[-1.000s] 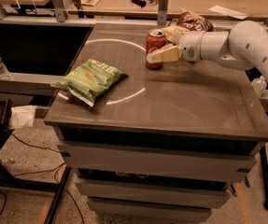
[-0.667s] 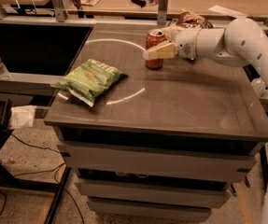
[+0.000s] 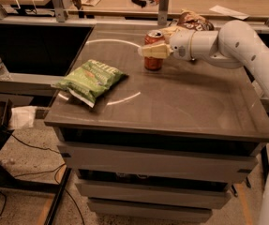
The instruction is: Knock coke can over
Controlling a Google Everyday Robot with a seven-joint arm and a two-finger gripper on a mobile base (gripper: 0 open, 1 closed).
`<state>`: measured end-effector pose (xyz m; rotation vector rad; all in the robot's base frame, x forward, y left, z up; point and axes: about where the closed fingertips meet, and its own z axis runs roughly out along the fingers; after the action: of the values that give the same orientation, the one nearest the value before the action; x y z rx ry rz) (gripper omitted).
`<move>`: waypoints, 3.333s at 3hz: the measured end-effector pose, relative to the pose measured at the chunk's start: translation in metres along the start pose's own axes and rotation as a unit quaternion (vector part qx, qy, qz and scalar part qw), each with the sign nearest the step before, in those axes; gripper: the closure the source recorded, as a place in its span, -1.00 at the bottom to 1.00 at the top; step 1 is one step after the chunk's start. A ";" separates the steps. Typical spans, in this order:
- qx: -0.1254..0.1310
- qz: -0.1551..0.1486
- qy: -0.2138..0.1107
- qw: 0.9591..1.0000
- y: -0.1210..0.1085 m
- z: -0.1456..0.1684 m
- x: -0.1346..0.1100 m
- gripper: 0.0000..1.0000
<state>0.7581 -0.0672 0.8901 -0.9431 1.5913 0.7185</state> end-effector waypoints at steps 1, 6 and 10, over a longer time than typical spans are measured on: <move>-0.004 0.000 -0.004 1.000 0.002 0.002 0.001 0.28; 0.006 -0.377 0.003 0.926 0.023 -0.044 -0.063 1.00; -0.237 -0.573 0.238 0.748 0.057 -0.064 0.017 1.00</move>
Offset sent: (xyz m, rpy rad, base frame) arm -0.0080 -0.0047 0.0110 0.0171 -0.0700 0.0038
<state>0.6757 -0.0962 0.8864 -2.3133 0.8700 -0.0585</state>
